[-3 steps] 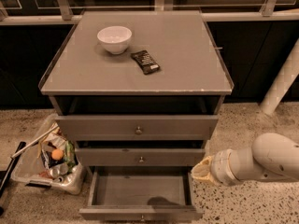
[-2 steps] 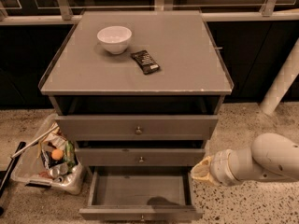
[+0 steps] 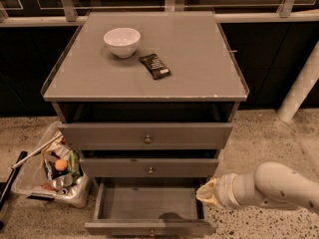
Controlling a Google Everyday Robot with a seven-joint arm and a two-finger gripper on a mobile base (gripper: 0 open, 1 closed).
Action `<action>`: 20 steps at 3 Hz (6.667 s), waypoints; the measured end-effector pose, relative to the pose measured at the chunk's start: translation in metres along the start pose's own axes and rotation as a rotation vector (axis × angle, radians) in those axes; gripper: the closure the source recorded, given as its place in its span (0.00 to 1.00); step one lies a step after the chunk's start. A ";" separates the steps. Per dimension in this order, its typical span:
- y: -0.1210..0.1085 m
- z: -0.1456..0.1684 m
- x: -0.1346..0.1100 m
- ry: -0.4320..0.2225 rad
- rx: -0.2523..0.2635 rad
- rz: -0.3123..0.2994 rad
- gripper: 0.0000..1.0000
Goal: Close bottom drawer
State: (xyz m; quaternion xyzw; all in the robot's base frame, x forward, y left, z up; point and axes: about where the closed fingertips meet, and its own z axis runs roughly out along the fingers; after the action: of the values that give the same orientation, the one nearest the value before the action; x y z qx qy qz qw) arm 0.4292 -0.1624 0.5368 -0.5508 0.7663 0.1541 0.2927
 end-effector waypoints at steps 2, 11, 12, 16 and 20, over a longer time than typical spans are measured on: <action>0.010 0.060 0.045 -0.047 0.032 -0.032 1.00; 0.088 0.288 0.166 -0.053 -0.145 0.180 1.00; 0.085 0.305 0.177 -0.034 -0.120 0.166 1.00; 0.074 0.319 0.191 -0.009 -0.094 0.171 0.13; -0.060 0.344 0.147 -0.088 0.073 0.058 0.65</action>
Offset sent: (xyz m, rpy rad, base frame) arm -0.0032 0.0015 -0.1183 0.0545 -0.0868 0.0184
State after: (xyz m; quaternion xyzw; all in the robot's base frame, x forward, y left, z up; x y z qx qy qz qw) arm 0.5486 -0.1017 0.1825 -0.5099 0.7736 0.1584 0.3413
